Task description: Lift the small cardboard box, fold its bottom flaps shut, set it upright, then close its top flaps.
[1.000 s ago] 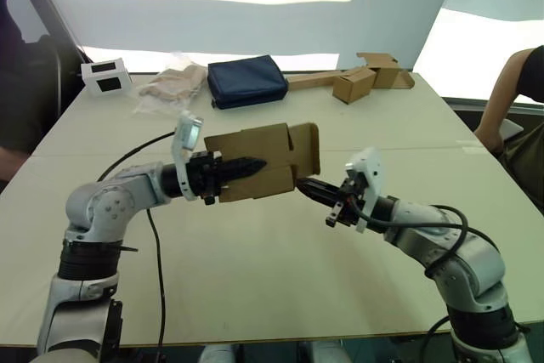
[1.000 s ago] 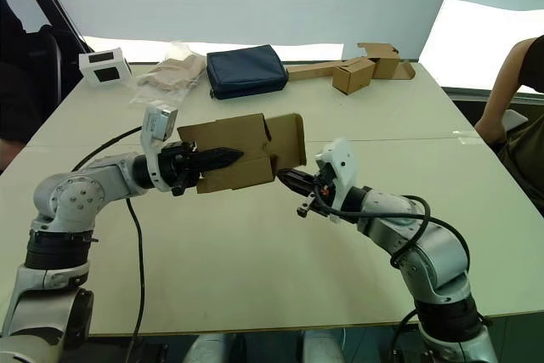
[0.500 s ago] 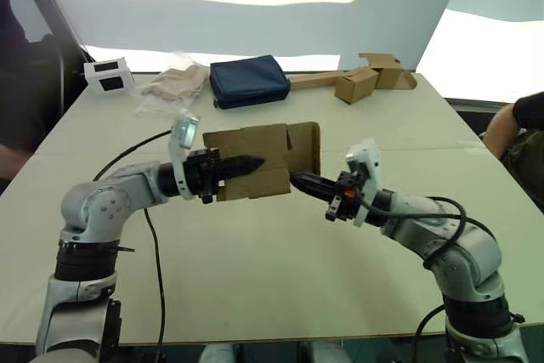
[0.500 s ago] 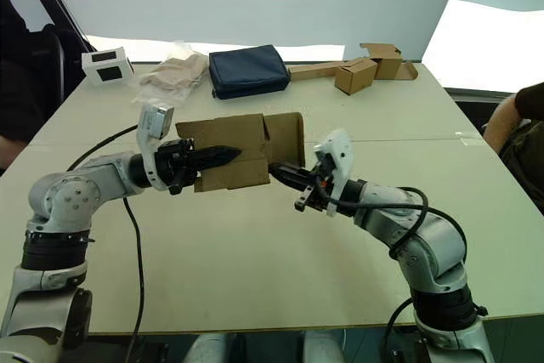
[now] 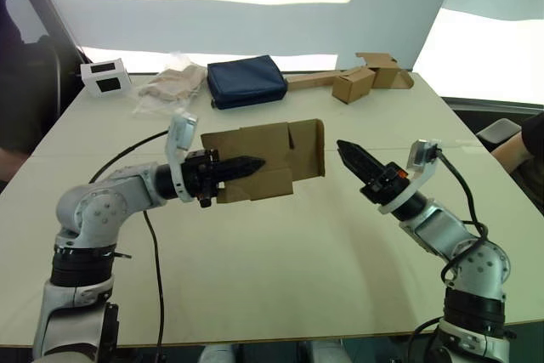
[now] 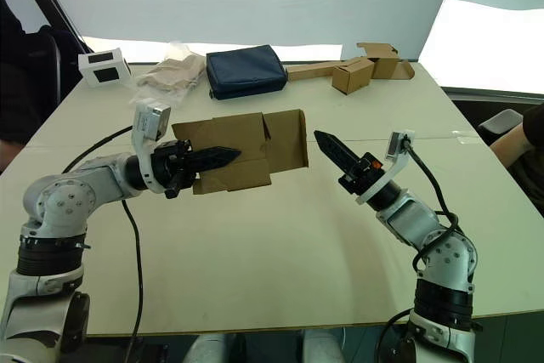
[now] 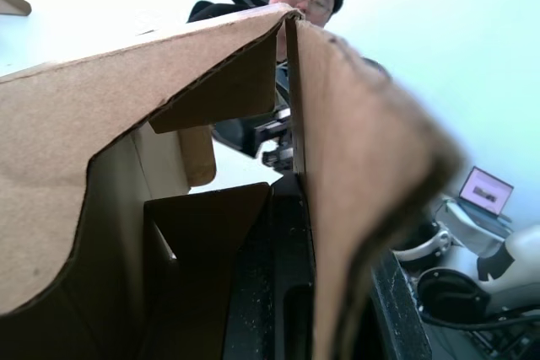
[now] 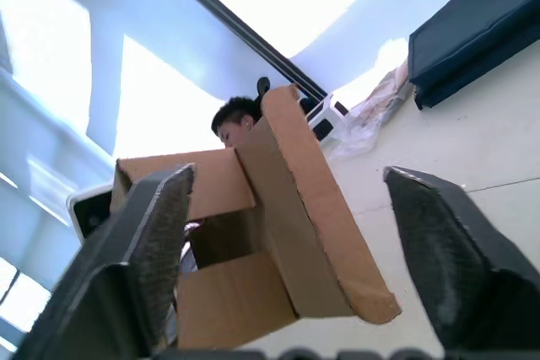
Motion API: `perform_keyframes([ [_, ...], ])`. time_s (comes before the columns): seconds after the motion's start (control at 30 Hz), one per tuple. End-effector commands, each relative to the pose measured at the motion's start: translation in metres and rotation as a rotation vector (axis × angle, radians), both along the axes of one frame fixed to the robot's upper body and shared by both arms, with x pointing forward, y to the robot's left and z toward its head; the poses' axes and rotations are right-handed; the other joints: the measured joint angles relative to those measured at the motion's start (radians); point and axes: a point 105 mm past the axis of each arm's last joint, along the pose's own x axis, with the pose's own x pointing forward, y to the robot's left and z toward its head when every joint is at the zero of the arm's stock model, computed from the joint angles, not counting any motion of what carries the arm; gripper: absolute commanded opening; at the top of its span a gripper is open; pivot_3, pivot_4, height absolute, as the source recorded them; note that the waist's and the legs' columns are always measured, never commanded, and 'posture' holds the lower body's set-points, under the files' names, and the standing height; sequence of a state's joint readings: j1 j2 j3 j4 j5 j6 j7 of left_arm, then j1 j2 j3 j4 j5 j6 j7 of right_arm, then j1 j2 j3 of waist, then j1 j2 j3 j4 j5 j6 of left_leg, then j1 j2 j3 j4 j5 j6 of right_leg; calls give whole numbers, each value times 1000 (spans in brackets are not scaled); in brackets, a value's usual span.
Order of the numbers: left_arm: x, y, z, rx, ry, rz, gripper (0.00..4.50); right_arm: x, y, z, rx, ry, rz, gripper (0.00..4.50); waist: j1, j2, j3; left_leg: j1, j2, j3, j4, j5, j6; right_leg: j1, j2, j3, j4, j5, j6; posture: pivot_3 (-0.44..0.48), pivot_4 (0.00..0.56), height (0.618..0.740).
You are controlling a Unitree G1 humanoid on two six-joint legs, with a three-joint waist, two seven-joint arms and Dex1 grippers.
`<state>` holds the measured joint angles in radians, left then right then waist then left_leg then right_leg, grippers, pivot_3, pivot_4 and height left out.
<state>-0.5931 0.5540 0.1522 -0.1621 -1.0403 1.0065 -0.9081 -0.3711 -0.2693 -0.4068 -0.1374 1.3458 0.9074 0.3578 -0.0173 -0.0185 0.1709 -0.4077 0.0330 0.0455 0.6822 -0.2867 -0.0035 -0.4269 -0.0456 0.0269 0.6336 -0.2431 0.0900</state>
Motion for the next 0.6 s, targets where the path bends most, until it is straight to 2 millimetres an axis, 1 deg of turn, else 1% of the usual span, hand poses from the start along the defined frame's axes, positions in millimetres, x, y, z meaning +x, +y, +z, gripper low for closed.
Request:
perform_keyframes([
  [0.03, -8, -3, 12, -18, -43, -33, 0, -3, 18, 8, 59, -35, 94, 4467, 0, 0, 0, 0, 0, 0, 0, 0, 0, 0, 0, 0, 0, 0, 0, 0, 150, 740],
  [0.17, -8, -4, 11, -10, -38, -37, 0, -13, 39, 13, 64, -60, 178, 4467, 0, 0, 0, 0, 0, -1, -1, 0, 0, 0, 0, 0, 0, 0, 0, 0, 150, 740],
  [0.27, -5, -3, 11, -17, -32, -28, 0, -23, 46, 19, 74, -86, 220, 4467, 1, 0, 0, 0, 0, 0, -1, 0, 0, 0, 0, 0, 0, 0, 0, 0, 150, 740],
  [0.43, -3, -3, 10, -13, -31, -22, 0, -34, 51, 21, 61, -97, 252, 4467, 2, 0, 0, 0, 0, -1, -1, 0, 0, 0, 0, 0, 0, 0, 0, 0, 150, 740],
  [0.6, -1, -3, 9, -17, -29, -17, 0, -39, 53, 21, 50, -91, 258, 4467, 1, 0, 0, 0, 0, -1, -1, 0, 0, 0, 0, 0, 0, 0, 0, 0, 150, 740],
])
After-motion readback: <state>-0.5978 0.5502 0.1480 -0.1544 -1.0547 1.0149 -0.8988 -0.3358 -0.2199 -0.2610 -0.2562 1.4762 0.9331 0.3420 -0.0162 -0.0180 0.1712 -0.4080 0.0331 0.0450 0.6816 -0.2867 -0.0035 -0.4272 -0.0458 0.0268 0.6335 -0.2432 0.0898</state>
